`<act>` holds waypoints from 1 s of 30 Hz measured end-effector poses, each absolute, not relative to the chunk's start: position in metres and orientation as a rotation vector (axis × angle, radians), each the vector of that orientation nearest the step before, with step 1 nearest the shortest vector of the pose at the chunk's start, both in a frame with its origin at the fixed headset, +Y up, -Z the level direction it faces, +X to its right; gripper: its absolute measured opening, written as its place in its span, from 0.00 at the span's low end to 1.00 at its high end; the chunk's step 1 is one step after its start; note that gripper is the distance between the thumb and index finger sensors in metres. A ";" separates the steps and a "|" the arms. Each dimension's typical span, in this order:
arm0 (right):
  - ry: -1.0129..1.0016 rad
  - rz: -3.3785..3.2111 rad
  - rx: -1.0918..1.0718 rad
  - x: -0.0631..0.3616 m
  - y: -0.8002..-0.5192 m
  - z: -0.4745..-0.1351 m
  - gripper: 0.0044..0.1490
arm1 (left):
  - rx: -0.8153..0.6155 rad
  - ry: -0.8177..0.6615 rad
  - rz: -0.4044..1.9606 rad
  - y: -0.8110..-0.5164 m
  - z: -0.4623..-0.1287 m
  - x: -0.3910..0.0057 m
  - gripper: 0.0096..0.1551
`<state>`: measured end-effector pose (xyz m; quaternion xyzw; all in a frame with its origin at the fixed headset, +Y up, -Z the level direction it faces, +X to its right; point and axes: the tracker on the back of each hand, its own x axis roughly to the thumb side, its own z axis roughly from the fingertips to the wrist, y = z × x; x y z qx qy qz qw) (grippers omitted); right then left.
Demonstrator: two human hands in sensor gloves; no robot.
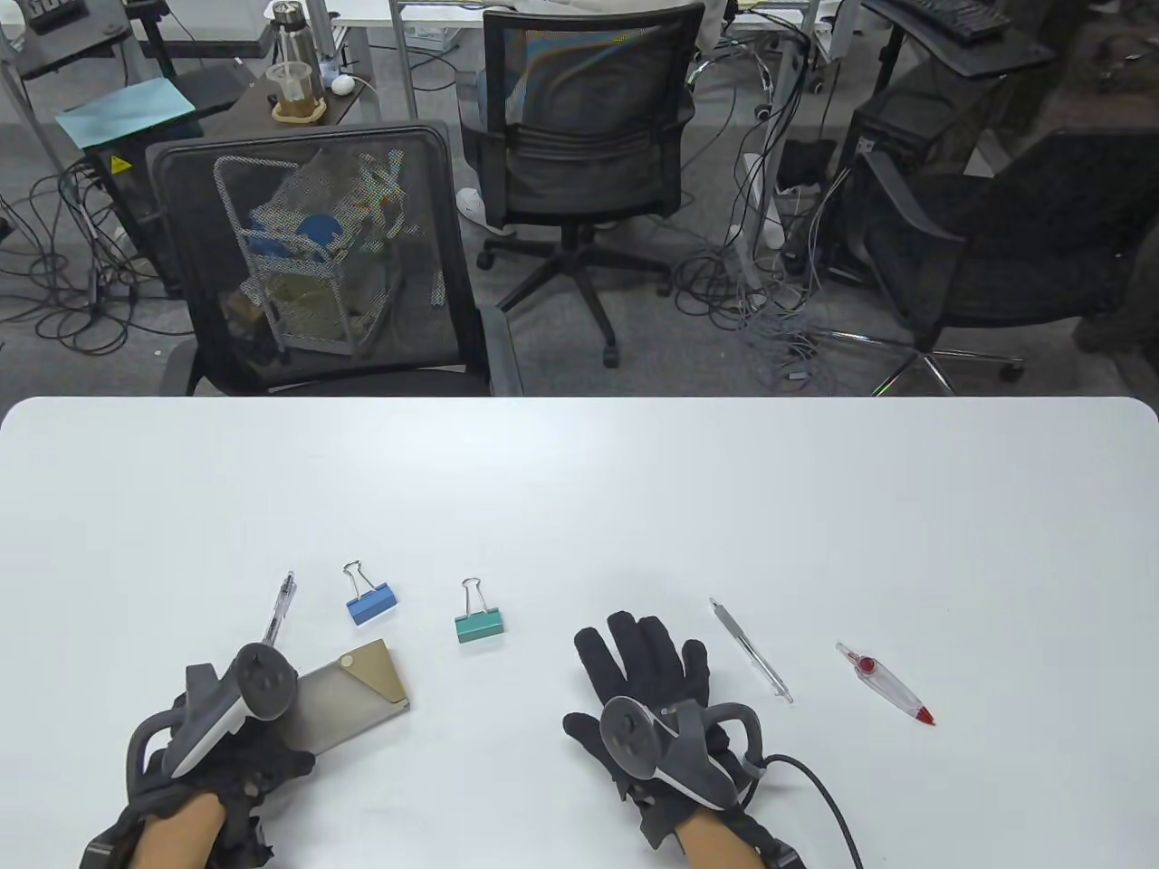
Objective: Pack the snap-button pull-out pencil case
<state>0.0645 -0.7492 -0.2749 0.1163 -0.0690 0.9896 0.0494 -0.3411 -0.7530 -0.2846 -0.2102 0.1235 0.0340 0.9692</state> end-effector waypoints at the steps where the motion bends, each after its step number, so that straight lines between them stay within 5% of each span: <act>1: -0.210 3.015 0.353 0.065 -0.749 -0.275 0.53 | -0.420 0.244 0.071 -0.753 -0.285 -0.341 0.60; 7: -0.209 3.010 0.346 0.065 -0.749 -0.276 0.53 | -0.309 0.114 0.052 -0.747 -0.284 -0.315 0.59; 20: -0.227 3.003 0.363 0.067 -0.745 -0.273 0.52 | -0.289 -0.273 0.040 -0.761 -0.278 -0.171 0.57; 30: -0.068 3.248 0.120 0.028 -0.743 -0.268 0.47 | -0.280 -0.295 0.099 -0.764 -0.279 -0.168 0.56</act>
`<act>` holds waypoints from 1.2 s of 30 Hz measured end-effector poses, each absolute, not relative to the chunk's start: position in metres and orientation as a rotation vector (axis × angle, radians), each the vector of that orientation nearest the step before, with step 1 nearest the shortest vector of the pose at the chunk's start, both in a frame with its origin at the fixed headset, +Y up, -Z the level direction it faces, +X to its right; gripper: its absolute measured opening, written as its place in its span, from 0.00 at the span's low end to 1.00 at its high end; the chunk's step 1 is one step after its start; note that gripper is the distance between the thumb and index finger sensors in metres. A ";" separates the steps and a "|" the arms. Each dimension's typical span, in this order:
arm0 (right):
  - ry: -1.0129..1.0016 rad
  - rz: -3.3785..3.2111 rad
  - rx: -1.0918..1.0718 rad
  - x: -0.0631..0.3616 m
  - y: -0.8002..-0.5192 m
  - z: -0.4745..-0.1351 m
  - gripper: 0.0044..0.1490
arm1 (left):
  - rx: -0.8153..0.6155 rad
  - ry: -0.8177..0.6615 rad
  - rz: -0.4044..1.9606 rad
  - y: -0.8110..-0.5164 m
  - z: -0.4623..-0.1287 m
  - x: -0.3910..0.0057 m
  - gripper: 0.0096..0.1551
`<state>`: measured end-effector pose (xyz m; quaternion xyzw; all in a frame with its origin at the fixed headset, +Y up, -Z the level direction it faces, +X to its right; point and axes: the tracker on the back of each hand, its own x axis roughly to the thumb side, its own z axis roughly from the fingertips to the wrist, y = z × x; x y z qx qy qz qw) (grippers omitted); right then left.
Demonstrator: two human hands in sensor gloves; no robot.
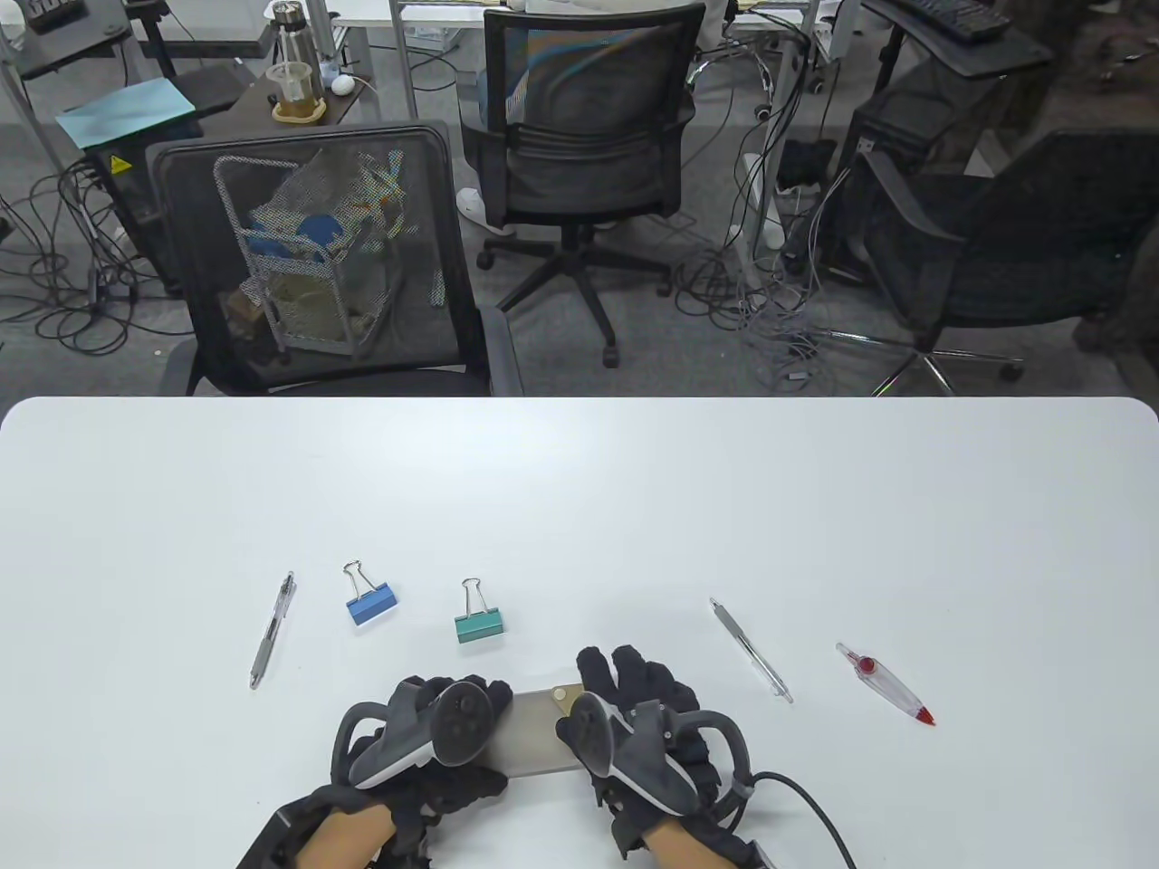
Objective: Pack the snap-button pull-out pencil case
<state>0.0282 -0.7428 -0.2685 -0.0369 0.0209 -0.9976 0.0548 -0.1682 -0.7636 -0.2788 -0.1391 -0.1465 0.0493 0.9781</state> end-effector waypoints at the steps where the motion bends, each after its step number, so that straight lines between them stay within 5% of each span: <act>1: 0.059 -2.990 -0.094 0.021 -0.745 -0.271 0.45 | -0.280 -0.295 0.102 -0.764 -0.279 -0.168 0.56; 9: -0.079 -2.985 -0.034 0.006 -0.749 -0.282 0.39 | -0.291 -0.298 0.112 -0.764 -0.280 -0.169 0.57; 16: 0.102 -2.797 -0.262 -0.008 -0.751 -0.281 0.35 | -0.278 -0.301 0.108 -0.764 -0.279 -0.169 0.57; 23: 0.246 -2.888 -0.270 0.009 -0.748 -0.284 0.31 | -0.284 -0.295 0.129 -0.766 -0.281 -0.173 0.57; 26: 0.172 -3.174 -0.176 0.042 -0.749 -0.289 0.30 | -0.289 -0.296 0.135 -0.766 -0.281 -0.174 0.57; 29: -0.095 -3.430 0.191 0.073 -0.756 -0.291 0.27 | -0.276 -0.293 0.108 -0.766 -0.279 -0.172 0.57; 32: -0.310 -3.627 0.269 0.095 -0.768 -0.297 0.26 | -0.282 -0.294 0.120 -0.767 -0.279 -0.174 0.57; 36: -0.280 -3.626 0.261 0.102 -0.769 -0.296 0.26 | -0.276 -0.287 0.113 -0.765 -0.279 -0.181 0.57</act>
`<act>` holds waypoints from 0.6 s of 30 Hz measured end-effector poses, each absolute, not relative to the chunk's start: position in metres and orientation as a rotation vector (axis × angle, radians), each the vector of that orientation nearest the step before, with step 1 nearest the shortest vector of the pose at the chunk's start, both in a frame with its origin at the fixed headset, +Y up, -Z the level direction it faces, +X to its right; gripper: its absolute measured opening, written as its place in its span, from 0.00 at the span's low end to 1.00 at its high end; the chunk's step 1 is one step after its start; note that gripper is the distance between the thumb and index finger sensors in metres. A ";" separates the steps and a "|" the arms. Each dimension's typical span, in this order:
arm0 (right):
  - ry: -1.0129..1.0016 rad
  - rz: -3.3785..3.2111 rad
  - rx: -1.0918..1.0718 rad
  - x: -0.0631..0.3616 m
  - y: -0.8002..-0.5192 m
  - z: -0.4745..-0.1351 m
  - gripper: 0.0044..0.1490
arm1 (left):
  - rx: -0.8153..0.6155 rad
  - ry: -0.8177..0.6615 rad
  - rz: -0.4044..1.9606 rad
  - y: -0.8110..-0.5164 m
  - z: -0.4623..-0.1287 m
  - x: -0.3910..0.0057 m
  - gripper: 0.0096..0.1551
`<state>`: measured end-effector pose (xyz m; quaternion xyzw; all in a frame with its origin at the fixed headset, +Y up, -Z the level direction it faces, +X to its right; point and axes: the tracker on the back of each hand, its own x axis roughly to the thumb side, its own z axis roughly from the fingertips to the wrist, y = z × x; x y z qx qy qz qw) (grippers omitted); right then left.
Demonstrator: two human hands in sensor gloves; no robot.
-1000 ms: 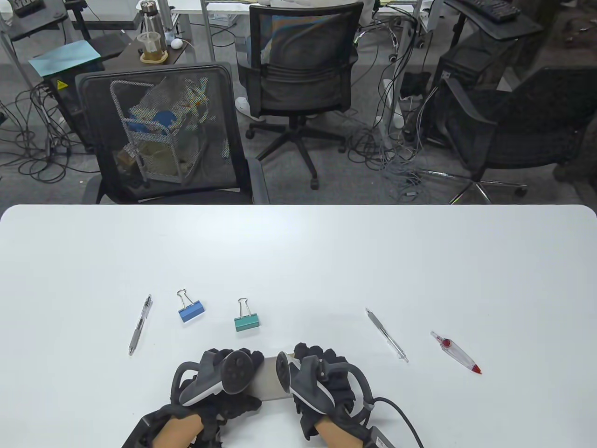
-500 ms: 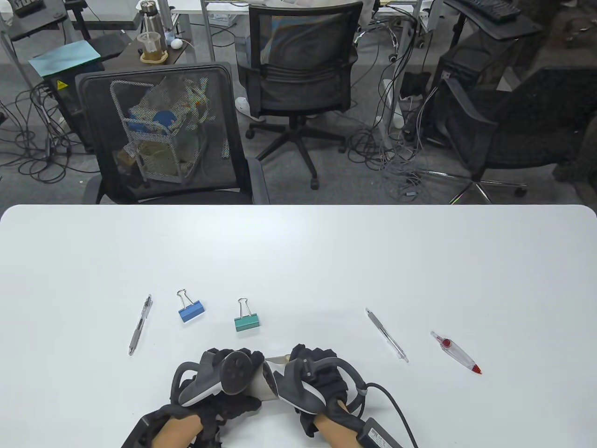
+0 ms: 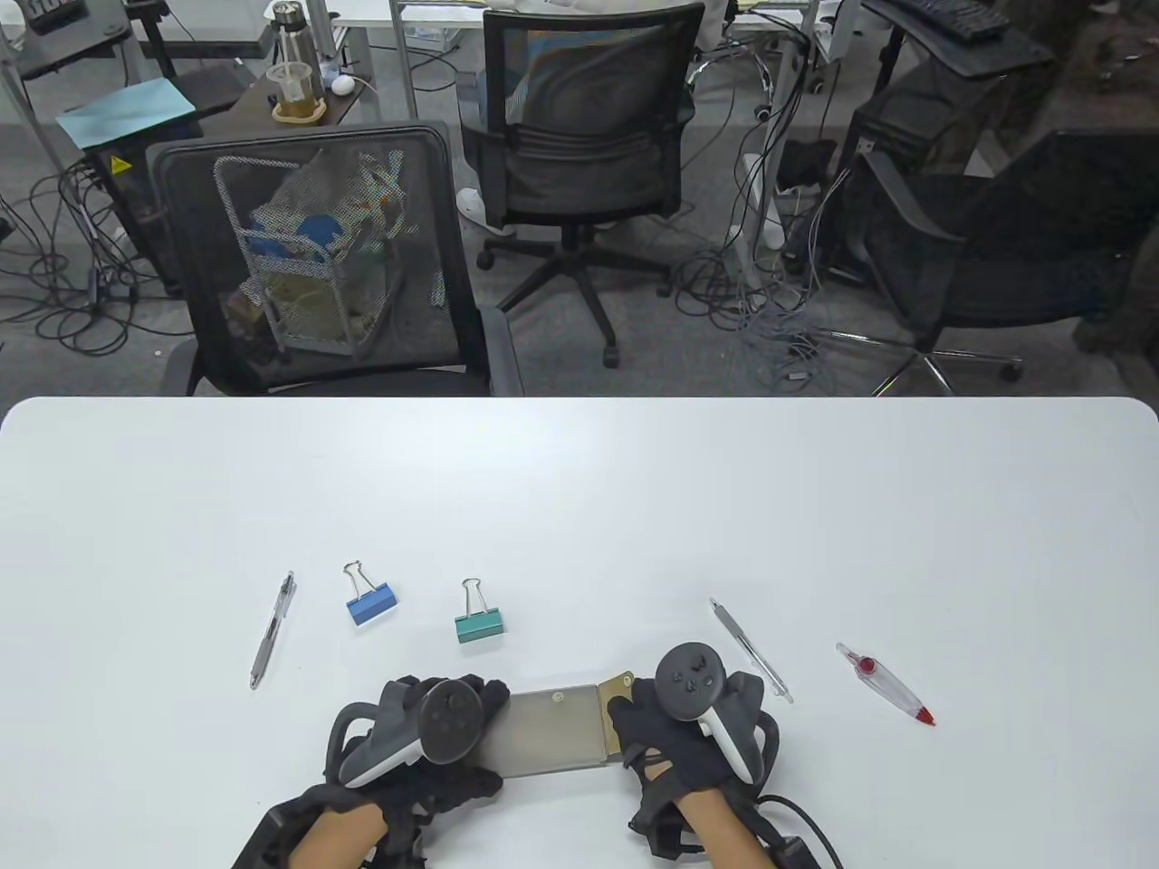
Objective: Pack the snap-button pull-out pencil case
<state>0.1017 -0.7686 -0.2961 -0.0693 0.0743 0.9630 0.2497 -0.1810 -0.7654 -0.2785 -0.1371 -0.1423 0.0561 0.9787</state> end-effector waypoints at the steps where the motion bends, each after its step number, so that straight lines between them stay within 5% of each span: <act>1: 0.189 2.631 -0.187 0.103 -0.768 -0.296 0.26 | -0.274 -0.280 0.105 -0.765 -0.278 -0.185 0.57; 11: 0.101 2.677 -0.204 0.115 -0.765 -0.298 0.25 | -0.346 -0.105 0.141 -0.761 -0.275 -0.284 0.57; 13: 0.205 2.611 -0.174 0.116 -0.768 -0.299 0.25 | -0.376 -0.113 0.203 -0.765 -0.275 -0.299 0.57; 18: 0.130 2.676 -0.143 0.109 -0.765 -0.295 0.26 | -0.370 -0.106 0.231 -0.766 -0.274 -0.302 0.56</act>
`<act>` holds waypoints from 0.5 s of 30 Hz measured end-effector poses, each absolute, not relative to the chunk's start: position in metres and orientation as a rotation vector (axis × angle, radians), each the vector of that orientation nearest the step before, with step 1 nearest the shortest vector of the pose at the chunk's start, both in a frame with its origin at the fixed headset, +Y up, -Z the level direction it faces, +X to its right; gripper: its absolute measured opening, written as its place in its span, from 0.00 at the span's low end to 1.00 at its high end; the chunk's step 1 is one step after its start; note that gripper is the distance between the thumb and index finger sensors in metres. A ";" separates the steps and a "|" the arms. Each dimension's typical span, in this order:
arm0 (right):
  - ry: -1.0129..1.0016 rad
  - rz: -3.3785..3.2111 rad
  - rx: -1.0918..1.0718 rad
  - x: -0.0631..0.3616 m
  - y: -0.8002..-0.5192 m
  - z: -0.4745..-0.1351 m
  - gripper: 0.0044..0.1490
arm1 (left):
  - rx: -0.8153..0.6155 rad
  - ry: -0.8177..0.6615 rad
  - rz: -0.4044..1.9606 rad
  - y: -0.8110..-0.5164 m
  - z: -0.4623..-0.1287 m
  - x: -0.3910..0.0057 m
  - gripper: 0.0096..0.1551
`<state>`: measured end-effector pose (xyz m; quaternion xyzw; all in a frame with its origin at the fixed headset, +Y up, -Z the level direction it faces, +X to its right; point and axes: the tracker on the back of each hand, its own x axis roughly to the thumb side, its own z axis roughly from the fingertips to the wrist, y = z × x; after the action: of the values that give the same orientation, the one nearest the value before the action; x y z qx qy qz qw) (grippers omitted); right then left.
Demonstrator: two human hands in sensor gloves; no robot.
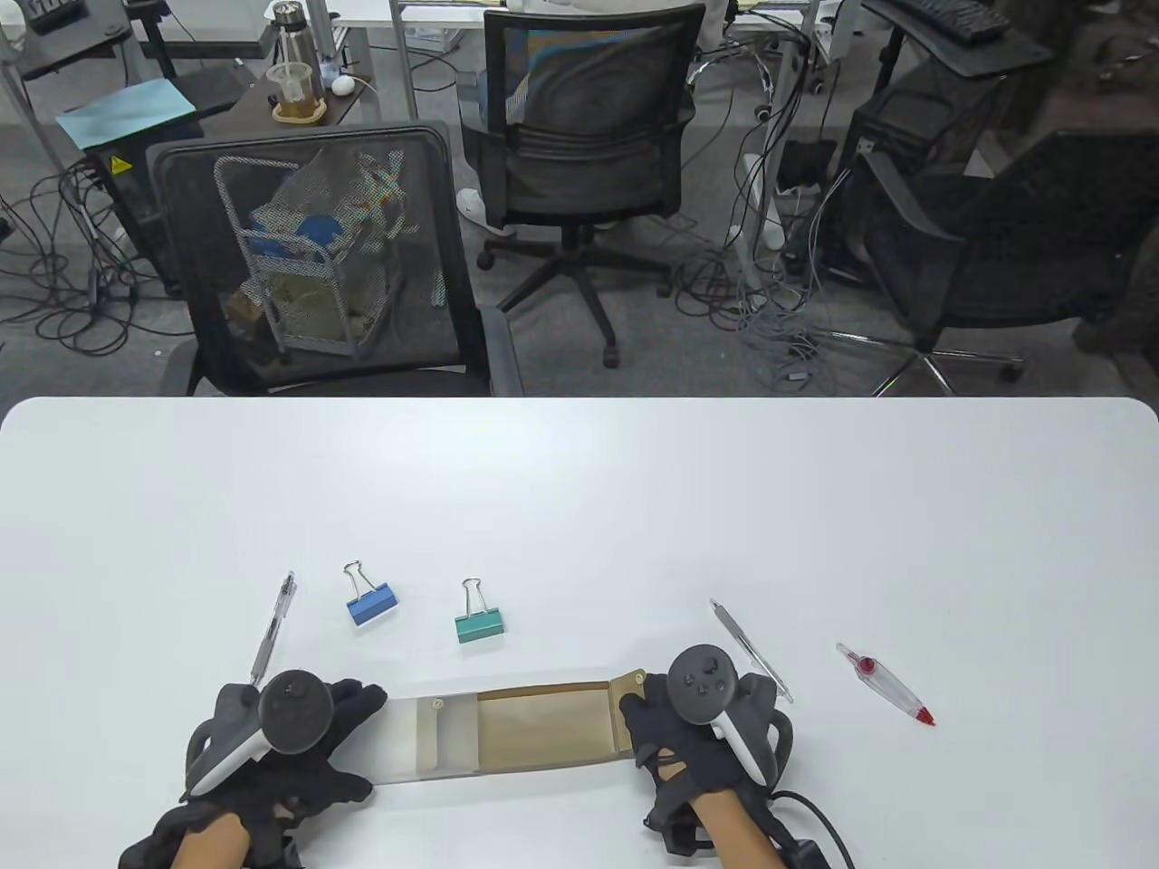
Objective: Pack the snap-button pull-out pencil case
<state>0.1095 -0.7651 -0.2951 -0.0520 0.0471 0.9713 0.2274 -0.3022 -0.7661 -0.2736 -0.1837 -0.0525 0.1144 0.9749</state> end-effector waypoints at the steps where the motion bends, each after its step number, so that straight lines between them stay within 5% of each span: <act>1: 0.132 2.673 -0.137 0.110 -0.765 -0.295 0.27 | -0.366 -0.108 0.227 -0.766 -0.273 -0.302 0.56; 5: -0.001 2.692 -0.085 0.118 -0.754 -0.289 0.33 | -0.361 -0.109 0.231 -0.768 -0.271 -0.304 0.56; 11: -0.573 2.851 -0.006 0.118 -0.721 -0.267 0.42 | -0.359 -0.111 0.228 -0.767 -0.269 -0.304 0.56; 15: -0.594 2.934 0.061 0.112 -0.716 -0.261 0.48 | -0.350 -0.110 0.219 -0.767 -0.268 -0.304 0.56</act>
<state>0.1124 -0.7163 -0.2612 0.0205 -0.1978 0.9772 0.0739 -0.3042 -0.7672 -0.2684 -0.1738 -0.0548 0.1085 0.9773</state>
